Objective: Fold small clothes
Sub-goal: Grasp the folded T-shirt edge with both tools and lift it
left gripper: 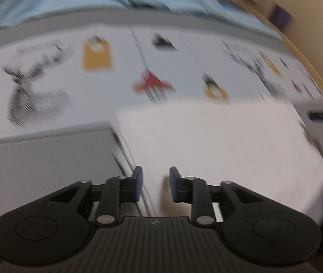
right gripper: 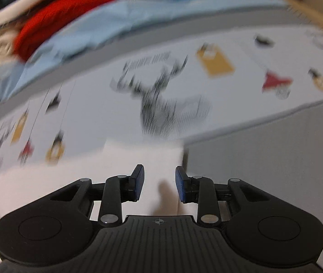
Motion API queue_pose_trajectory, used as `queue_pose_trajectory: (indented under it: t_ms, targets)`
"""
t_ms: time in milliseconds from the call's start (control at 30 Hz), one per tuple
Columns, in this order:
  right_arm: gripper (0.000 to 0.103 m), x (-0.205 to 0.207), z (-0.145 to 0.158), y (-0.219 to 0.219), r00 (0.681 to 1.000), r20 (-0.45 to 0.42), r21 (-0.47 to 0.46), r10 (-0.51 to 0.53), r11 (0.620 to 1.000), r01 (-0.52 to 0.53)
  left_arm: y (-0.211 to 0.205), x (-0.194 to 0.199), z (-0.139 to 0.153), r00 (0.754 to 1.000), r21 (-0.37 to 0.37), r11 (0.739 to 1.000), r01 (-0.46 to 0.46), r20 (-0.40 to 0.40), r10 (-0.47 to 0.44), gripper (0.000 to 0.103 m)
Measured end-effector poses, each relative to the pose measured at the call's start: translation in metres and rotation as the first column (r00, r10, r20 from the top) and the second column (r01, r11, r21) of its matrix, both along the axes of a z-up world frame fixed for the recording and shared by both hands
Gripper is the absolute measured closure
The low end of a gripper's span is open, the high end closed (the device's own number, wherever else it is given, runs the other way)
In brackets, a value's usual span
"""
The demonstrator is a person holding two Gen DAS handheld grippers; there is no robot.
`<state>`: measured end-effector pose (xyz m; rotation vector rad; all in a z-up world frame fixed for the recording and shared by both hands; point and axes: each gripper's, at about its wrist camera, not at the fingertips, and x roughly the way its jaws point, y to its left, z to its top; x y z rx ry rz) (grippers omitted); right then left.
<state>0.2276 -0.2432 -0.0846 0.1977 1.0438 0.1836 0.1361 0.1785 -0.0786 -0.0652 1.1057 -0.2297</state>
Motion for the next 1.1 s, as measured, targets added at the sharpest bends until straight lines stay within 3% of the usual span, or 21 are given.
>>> queue_pose_trajectory:
  t_ms: [67, 133, 267, 367, 433, 467, 500, 533, 600, 700, 733, 800, 900, 933, 1000, 1100]
  targets:
    - [0.071, -0.016, -0.006, -0.003, 0.995, -0.072, 0.001, 0.069, 0.998, -0.069, -0.008, -0.015, -0.008, 0.995, 0.044, 0.996, 0.079, -0.062, -0.077, 0.060]
    - [0.071, -0.034, -0.013, -0.002, 0.981, -0.137, -0.015, 0.137, 0.990, -0.140, -0.013, -0.031, -0.020, 0.981, 0.061, 0.988, 0.145, -0.139, -0.135, 0.060]
    - [0.069, -0.072, -0.019, 0.004, 0.950, -0.195, -0.080, 0.244, 0.961, -0.264, -0.017, -0.056, -0.029, 0.959, 0.062, 0.974, 0.216, -0.203, -0.200, 0.062]
    - [0.069, -0.086, -0.022, -0.001, 0.934, -0.239, -0.069, 0.265, 0.955, -0.288, -0.020, -0.070, -0.035, 0.949, 0.082, 0.967, 0.241, -0.228, -0.217, 0.069]
    - [0.069, -0.094, -0.022, -0.001, 0.925, -0.260, -0.077, 0.276, 0.949, -0.305, -0.022, -0.075, -0.034, 0.948, 0.094, 0.963, 0.252, -0.226, -0.226, 0.079]
    - [0.070, -0.097, -0.023, 0.001, 0.919, -0.270, -0.077, 0.287, 0.945, -0.318, -0.022, -0.078, -0.032, 0.949, 0.104, 0.961, 0.256, -0.217, -0.229, 0.089]
    - [0.080, -0.100, -0.023, 0.002, 0.916, -0.274, -0.087, 0.294, 0.941, -0.328, -0.022, -0.081, -0.029, 0.950, 0.104, 0.961, 0.255, -0.210, -0.230, 0.097]
    - [0.091, -0.101, -0.023, 0.002, 0.915, -0.273, -0.101, 0.298, 0.937, -0.336, -0.021, -0.083, -0.026, 0.953, 0.102, 0.963, 0.251, -0.202, -0.227, 0.098]
    - [0.098, -0.105, -0.016, 0.001, 0.918, -0.258, -0.097, 0.303, 0.937, -0.336, -0.017, -0.086, -0.013, 0.962, 0.089, 0.968, 0.233, -0.164, -0.217, 0.100]
    - [0.099, -0.107, 0.018, -0.017, 0.954, -0.137, 0.004, 0.268, 0.963, -0.270, -0.003, -0.093, 0.006, 0.979, 0.023, 0.985, 0.169, -0.115, -0.166, 0.100]
    - [0.099, -0.108, 0.023, -0.023, 0.961, -0.126, 0.016, 0.248, 0.969, -0.248, -0.003, -0.095, 0.006, 0.977, 0.041, 0.982, 0.182, -0.124, -0.176, 0.100]
    - [0.099, -0.110, 0.011, -0.024, 0.954, -0.195, -0.049, 0.226, 0.970, -0.240, -0.012, -0.101, -0.011, 0.958, 0.115, 0.965, 0.238, -0.193, -0.213, 0.099]
    - [0.098, -0.120, -0.019, -0.007, 0.895, -0.332, -0.149, 0.298, 0.920, -0.362, -0.026, -0.109, -0.026, 0.923, 0.169, 0.932, 0.320, -0.278, -0.267, 0.094]
    - [0.096, -0.121, -0.021, -0.005, 0.892, -0.337, -0.171, 0.300, 0.913, -0.371, -0.029, -0.111, -0.024, 0.926, 0.186, 0.928, 0.323, -0.264, -0.269, 0.091]
    - [0.087, -0.120, -0.010, -0.008, 0.913, -0.299, -0.166, 0.278, 0.927, -0.337, -0.027, -0.110, -0.008, 0.949, 0.190, 0.940, 0.285, -0.194, -0.248, 0.072]
    - [0.085, -0.119, 0.007, -0.012, 0.936, -0.228, -0.136, 0.268, 0.943, -0.303, -0.024, -0.110, 0.013, 0.967, 0.142, 0.958, 0.248, -0.095, -0.236, 0.072]
